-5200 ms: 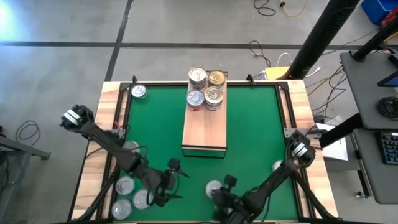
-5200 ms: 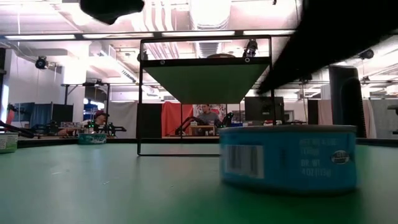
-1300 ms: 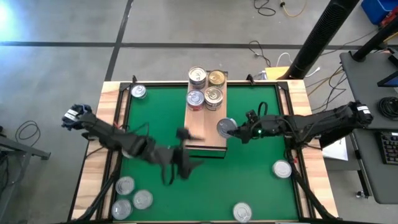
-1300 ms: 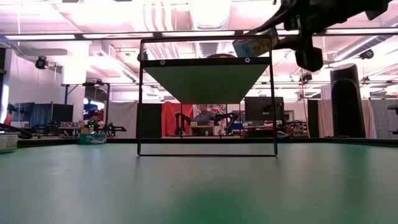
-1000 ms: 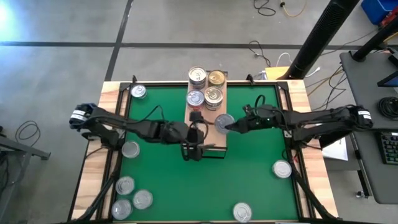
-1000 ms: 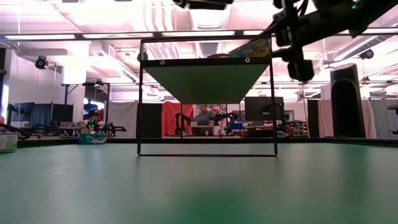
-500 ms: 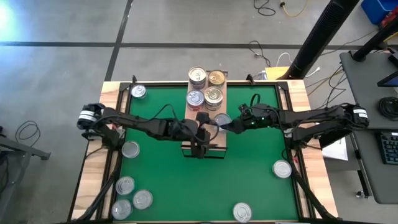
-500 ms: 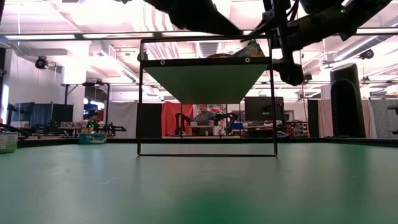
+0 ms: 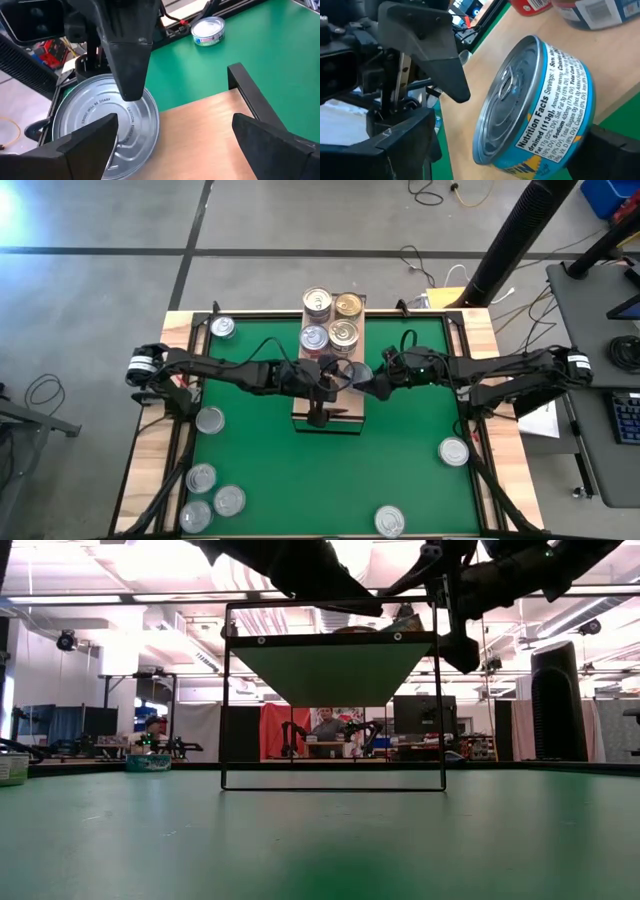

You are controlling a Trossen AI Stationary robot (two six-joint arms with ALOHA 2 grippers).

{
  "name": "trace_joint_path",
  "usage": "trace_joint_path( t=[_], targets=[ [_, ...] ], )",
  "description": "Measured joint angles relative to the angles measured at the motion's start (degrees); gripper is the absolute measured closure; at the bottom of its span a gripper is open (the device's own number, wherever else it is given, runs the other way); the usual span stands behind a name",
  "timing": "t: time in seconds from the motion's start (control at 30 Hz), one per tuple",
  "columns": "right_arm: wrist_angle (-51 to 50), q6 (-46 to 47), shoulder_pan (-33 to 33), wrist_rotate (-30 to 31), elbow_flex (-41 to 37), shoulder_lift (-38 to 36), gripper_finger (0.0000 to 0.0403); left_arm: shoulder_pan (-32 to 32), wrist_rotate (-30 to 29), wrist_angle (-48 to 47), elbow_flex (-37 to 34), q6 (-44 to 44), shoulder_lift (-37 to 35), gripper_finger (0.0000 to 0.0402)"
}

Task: Stack canned seafood by type on shelf
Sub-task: Put the yellow blue tuna can on the shelf

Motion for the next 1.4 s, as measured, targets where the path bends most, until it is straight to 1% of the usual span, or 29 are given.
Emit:
trace_joint_path(
  t=[0.2,0.53,0.63,0.73,0.87,1.0,1.07,1.13,1.27,1.4],
  targets=[
    [-0.46,-6.0,0.0,1.21,0.0,0.87,0.0029,-0.02,-2.91,-1.01,0.0,-0.83,-1.81,0.0024],
    [-0.46,-12.33,1.07,4.33,0.04,3.26,0.0029,1.05,-3.32,-2.21,0.0,-0.64,-4.14,0.0024],
    [-0.48,-12.78,1.41,4.71,0.07,3.34,0.0029,1.29,-3.4,-2.33,0.0,-0.64,-4.27,0.0024],
    [-3.84,-12.94,2.11,5.19,1.66,3.39,0.0029,1.25,-3.05,-3.41,0.0,-0.97,-4.35,0.0024],
    [-12.14,-14.95,4.67,8.53,6.57,4.52,0.0029,1.29,0.26,-5.52,0.0,-1.77,-3.9,0.0024],
    [-14.64,-15.71,6.32,9.31,11.69,6.94,0.0029,1.78,1.86,-6.33,0.43,-1.47,-3.68,0.0024],
    [-17.22,-15.72,6.27,9.44,13.72,8.42,0.0029,2.22,2.8,-10.68,2.28,-1.69,-3.61,0.0024],
    [-18.96,-15.82,6.23,9.61,15.28,10.09,0.0029,2.52,5.62,-15.83,4.68,-2.03,-3.53,0.0024],
    [-20.46,-16.02,6.32,9.86,18.05,13.8,0.0029,2.43,11.96,-22.54,7.98,-2.97,-3.15,0.0024],
    [-22.37,-16.83,6.98,9.92,21.45,16.71,0.0029,2.49,12.31,-25.72,9.08,-3.44,-2.69,0.0024]
  ],
)
